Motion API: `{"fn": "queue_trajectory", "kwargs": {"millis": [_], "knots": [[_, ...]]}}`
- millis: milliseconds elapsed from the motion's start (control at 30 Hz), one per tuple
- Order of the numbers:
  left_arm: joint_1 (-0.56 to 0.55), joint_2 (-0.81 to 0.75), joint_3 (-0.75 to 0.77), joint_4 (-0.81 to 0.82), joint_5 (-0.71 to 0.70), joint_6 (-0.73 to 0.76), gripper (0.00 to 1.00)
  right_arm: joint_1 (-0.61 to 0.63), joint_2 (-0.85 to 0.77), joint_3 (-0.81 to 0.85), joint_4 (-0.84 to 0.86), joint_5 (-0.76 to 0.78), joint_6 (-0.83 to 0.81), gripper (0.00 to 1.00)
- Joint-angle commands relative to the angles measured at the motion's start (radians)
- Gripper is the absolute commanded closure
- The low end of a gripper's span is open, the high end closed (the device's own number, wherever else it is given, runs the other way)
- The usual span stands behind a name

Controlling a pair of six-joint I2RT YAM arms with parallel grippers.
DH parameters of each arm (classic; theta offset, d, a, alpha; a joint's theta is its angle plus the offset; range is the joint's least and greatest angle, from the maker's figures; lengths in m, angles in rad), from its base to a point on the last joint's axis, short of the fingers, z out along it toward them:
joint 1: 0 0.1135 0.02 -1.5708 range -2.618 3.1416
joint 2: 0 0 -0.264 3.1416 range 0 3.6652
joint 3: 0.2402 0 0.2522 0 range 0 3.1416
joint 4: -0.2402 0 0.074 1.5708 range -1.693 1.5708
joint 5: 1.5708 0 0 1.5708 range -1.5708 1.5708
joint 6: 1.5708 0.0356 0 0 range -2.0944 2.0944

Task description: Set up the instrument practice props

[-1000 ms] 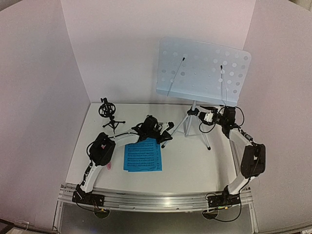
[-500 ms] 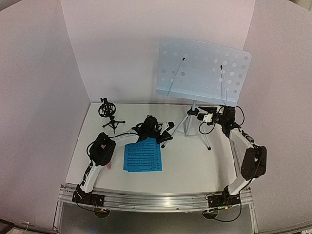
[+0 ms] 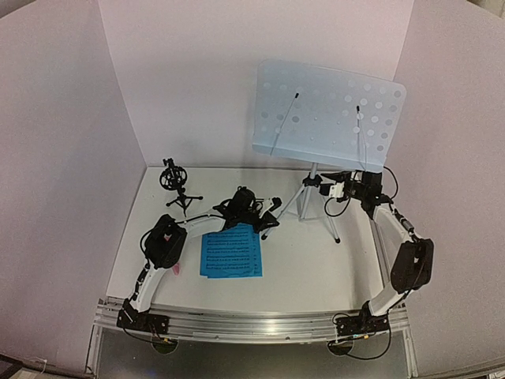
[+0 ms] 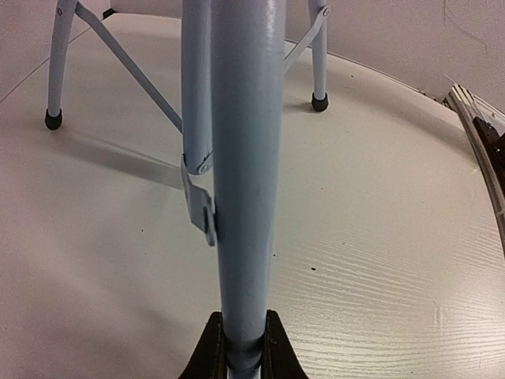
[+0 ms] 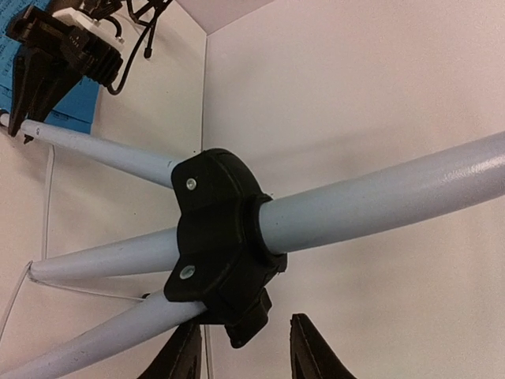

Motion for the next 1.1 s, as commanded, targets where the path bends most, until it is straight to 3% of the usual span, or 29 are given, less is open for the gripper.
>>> {"fn": "queue_trajectory", "kwargs": {"millis": [0, 367, 600, 800, 1067], "knots": [[-0.004, 0.008, -0.003, 0.010, -0.054, -0.011, 1.00, 0.049, -0.006, 0.049, -0.109, -0.024, -0.068, 0.63], [-0.004, 0.008, -0.012, 0.018, -0.055, -0.014, 1.00, 0.065, 0.039, 0.083, -0.161, 0.008, -0.117, 0.75], [-0.004, 0.001, -0.021, 0.027, -0.062, -0.012, 1.00, 0.071, 0.051, 0.088, -0.191, 0.001, -0.013, 0.99], [-0.004, -0.007, -0.030, 0.029, -0.061, -0.011, 1.00, 0.069, 0.043, 0.092, -0.291, -0.027, 0.106, 1.00], [-0.004, -0.015, -0.048, 0.029, -0.062, -0.009, 1.00, 0.068, 0.087, 0.225, -0.595, -0.095, 0.291, 1.00]]}}
